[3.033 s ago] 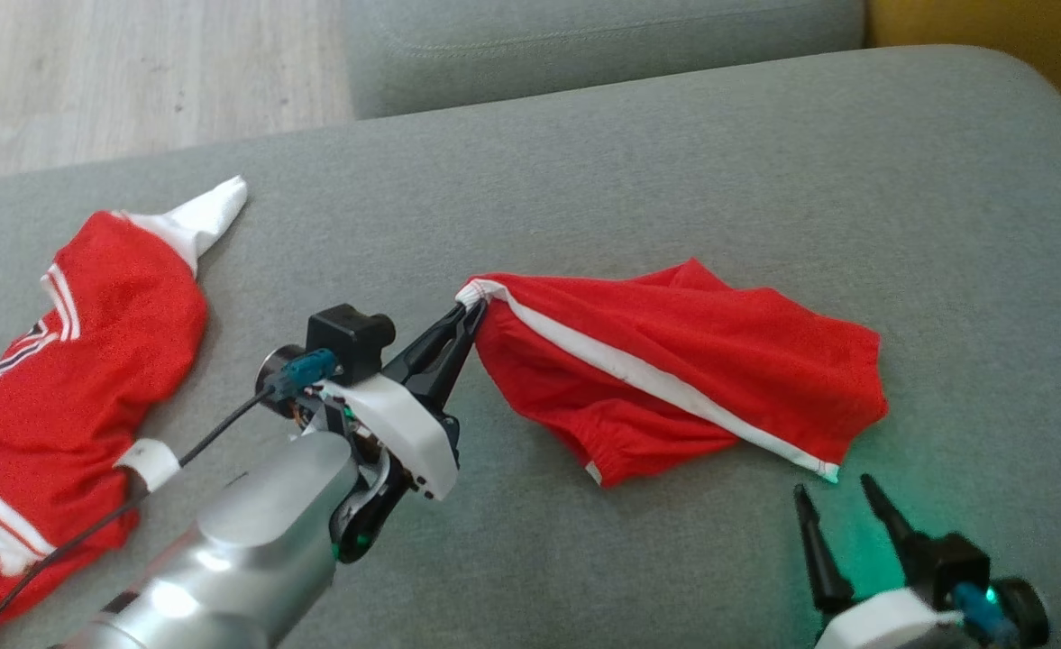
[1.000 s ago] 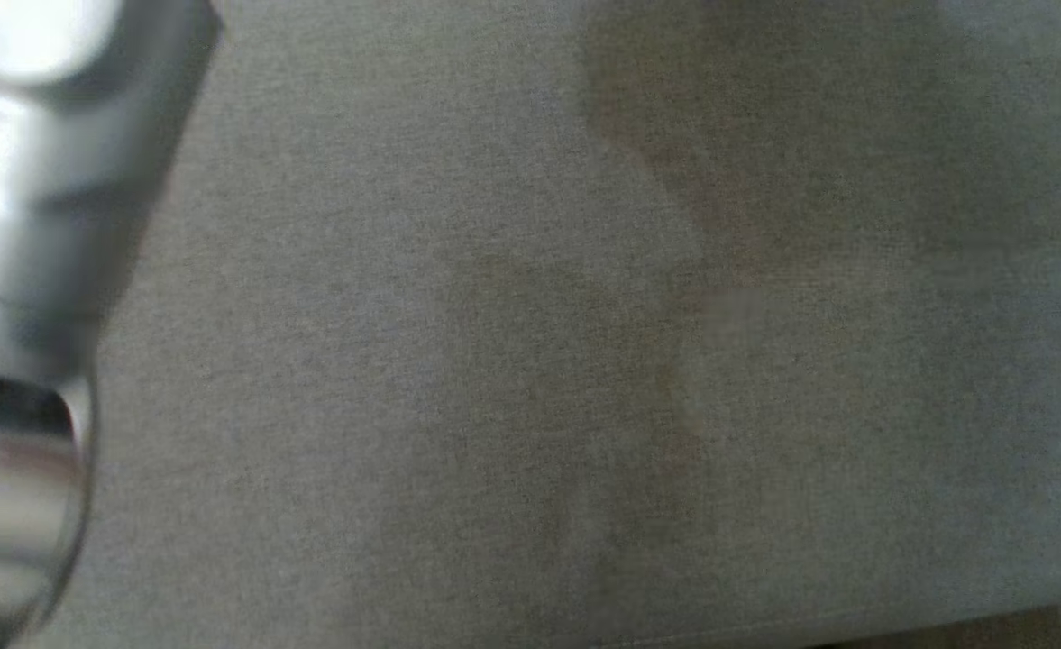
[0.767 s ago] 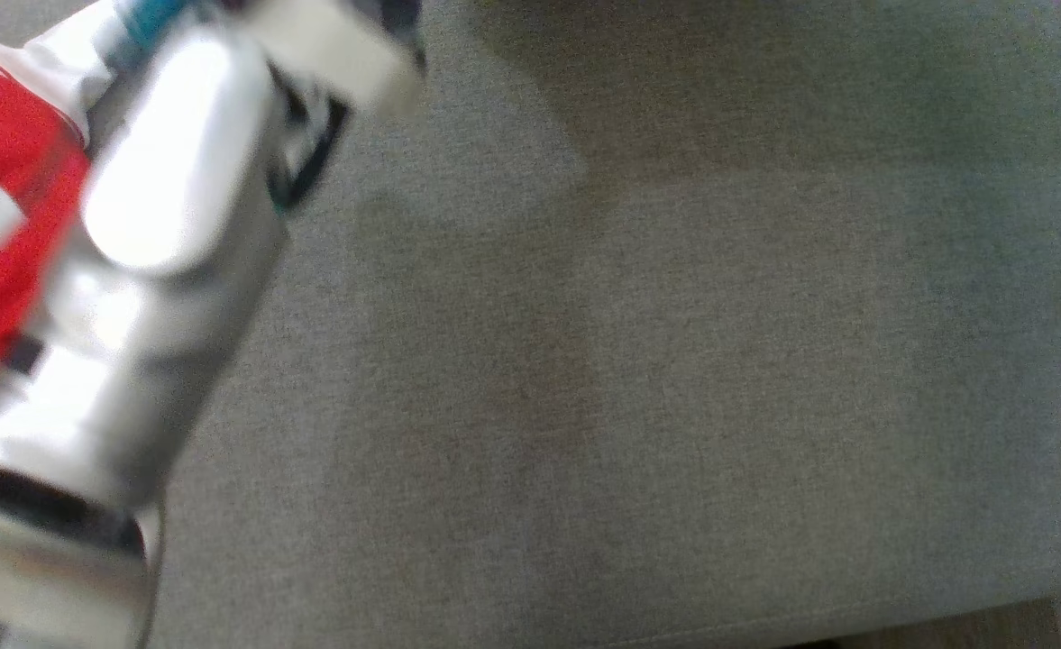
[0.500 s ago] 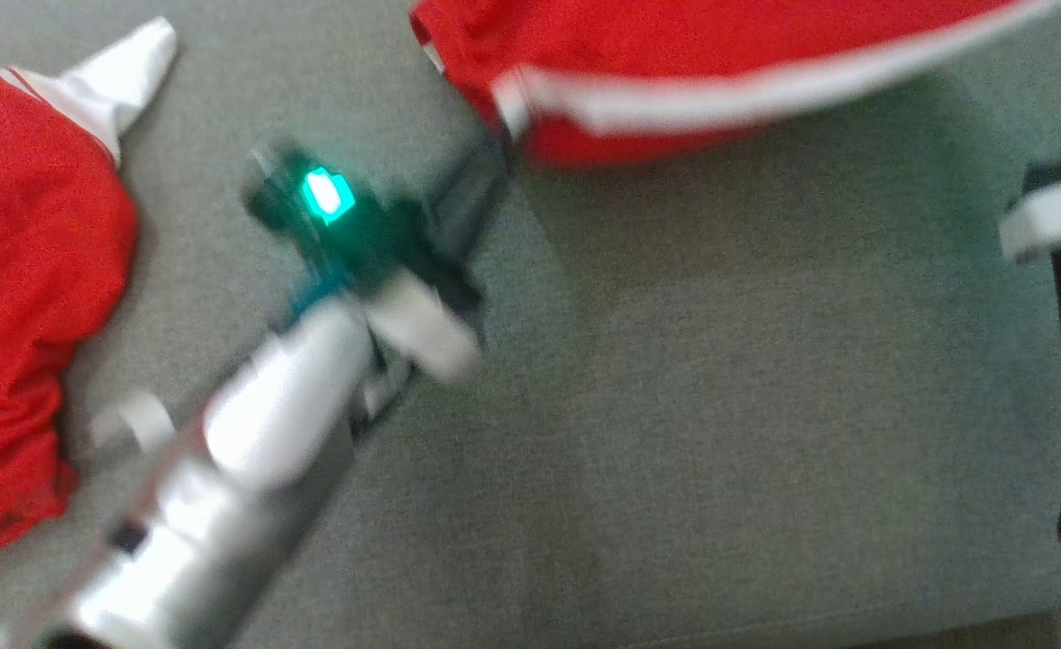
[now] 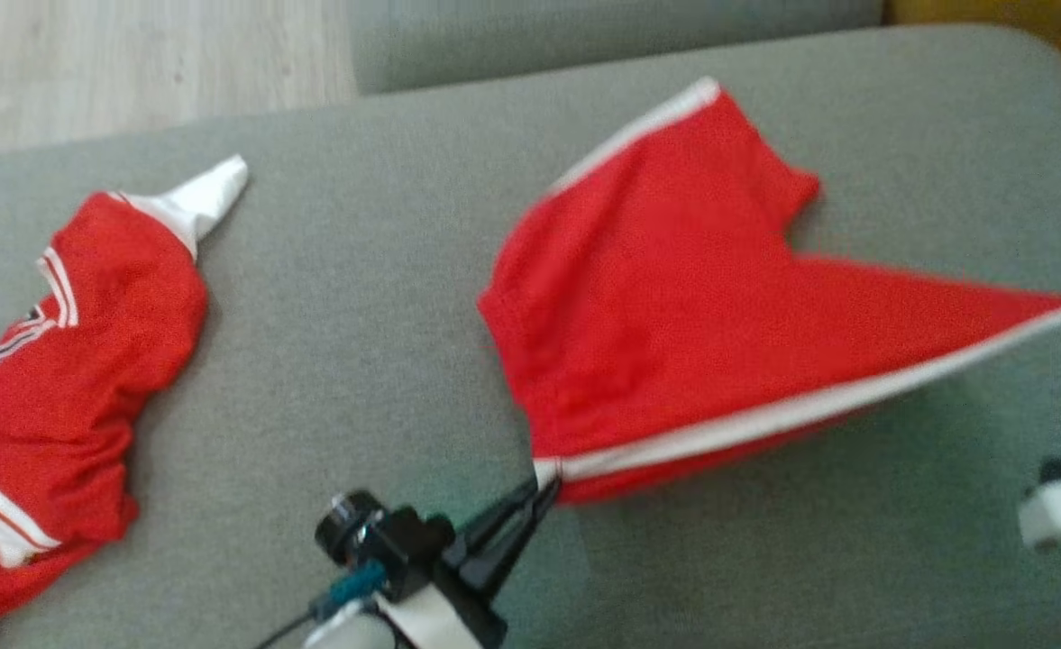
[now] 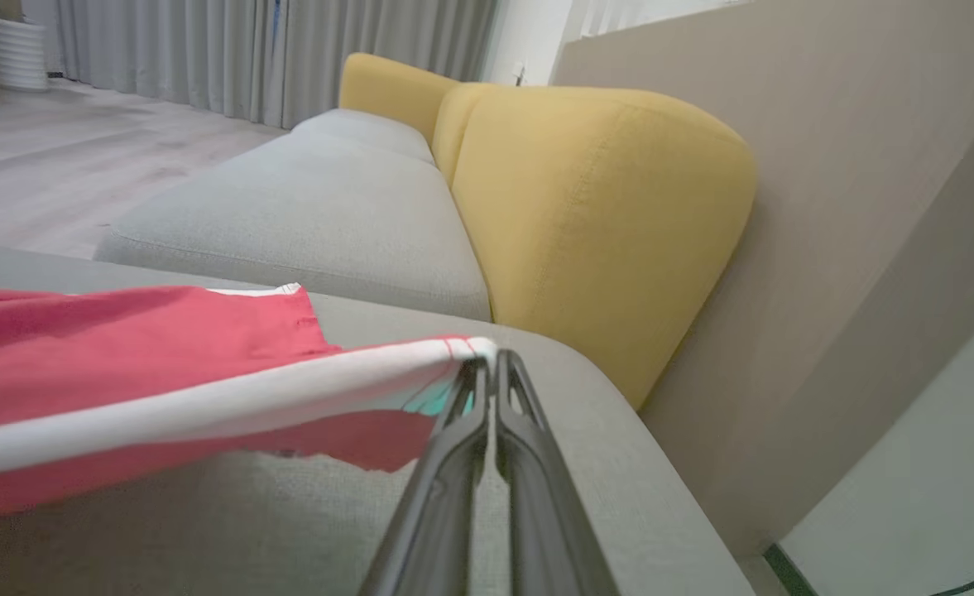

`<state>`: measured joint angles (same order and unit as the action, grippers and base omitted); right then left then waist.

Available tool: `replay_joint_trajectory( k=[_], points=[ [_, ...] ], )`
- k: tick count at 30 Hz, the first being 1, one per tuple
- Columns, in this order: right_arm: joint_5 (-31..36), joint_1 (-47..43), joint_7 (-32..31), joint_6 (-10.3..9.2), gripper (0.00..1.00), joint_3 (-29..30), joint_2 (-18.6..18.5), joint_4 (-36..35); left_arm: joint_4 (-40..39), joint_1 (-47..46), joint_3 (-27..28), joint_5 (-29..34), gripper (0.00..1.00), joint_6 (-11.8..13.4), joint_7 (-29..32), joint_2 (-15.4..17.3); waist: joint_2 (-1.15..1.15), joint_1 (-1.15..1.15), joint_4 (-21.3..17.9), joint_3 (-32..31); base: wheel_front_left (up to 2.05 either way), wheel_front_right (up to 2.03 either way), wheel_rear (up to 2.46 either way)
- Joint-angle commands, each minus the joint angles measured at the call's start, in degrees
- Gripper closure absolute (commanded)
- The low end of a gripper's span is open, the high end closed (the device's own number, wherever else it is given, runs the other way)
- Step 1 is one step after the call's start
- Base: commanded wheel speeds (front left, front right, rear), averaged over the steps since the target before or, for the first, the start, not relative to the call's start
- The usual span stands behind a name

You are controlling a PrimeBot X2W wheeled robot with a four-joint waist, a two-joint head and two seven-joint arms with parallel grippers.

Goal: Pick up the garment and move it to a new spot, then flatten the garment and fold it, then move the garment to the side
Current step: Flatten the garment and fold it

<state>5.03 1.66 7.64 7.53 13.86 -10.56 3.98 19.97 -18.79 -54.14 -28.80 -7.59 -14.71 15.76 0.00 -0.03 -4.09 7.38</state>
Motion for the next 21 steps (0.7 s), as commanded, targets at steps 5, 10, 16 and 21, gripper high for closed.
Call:
replay_joint_trajectory(
  k=[5,10,16,21],
  points=[
    [-0.03,-8.16,-4.94,-0.04,1.0,1.88,0.22,-12.31,-6.06,1.95,-2.54,-5.05,1.0,0.1,2.06,4.05,0.0,0.03,1.42,-3.68,0.0,0.0,0.0],
    [-0.56,-9.92,-10.33,-0.04,1.0,3.27,-0.06,-16.81,-10.21,1.27,-2.05,-10.9,1.0,0.1,4.22,3.81,0.0,0.03,3.56,-2.63,0.0,0.0,0.0],
    [-0.91,-2.42,-13.71,-0.04,1.0,2.71,-2.59,-12.16,-8.11,-5.66,-0.82,-16.26,1.0,0.1,5.63,-0.34,0.0,0.03,6.44,2.05,0.0,0.0,0.0],
    [-1.24,7.8,-14.71,-0.04,1.0,0.95,-5.37,-5.44,-3.0,-13.05,0.84,-20.54,1.0,0.1,5.39,-3.78,0.0,0.03,8.28,6.95,0.0,0.0,0.0]
  ],
)
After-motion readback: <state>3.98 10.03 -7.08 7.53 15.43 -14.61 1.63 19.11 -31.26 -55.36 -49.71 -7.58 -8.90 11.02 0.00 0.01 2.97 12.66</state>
